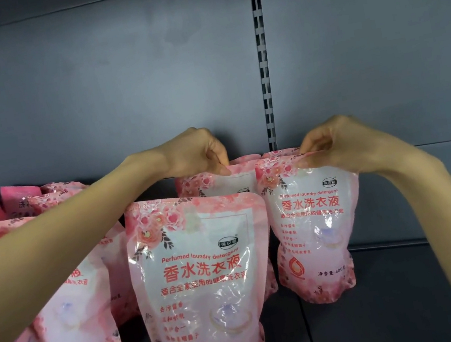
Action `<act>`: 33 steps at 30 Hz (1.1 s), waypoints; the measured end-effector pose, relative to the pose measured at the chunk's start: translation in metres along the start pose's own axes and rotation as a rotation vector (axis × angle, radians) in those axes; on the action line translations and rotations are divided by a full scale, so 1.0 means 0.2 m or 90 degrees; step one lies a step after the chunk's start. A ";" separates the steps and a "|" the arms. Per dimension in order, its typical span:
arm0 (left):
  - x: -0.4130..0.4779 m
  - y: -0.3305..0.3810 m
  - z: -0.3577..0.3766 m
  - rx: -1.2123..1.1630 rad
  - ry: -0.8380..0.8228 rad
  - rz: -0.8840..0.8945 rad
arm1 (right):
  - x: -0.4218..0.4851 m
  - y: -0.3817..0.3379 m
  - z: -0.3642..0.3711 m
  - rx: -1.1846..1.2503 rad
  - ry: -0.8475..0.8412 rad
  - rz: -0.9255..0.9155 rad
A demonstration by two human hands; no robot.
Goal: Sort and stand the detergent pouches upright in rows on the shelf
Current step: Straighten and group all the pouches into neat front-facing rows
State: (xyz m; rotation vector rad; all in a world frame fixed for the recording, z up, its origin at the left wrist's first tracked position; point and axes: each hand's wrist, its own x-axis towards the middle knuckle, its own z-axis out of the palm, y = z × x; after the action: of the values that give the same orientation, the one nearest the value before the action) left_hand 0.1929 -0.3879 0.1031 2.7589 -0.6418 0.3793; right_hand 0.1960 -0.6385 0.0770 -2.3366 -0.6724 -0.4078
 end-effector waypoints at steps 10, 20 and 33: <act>-0.02 -0.02 -0.02 -0.053 -0.077 -0.034 | 0.00 -0.01 -0.01 0.014 -0.021 0.005; -0.25 0.08 -0.14 0.139 -0.009 -0.082 | -0.05 -0.16 0.09 -0.125 0.048 -0.096; -0.85 0.16 -0.06 0.418 0.174 -0.127 | -0.29 -0.26 0.15 -0.316 0.068 -0.150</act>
State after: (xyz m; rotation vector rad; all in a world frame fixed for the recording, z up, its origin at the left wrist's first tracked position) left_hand 0.0292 -0.3455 0.0670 3.2338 -0.1809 1.0587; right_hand 0.1232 -0.6057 0.0556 -2.6753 -0.8773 -0.8854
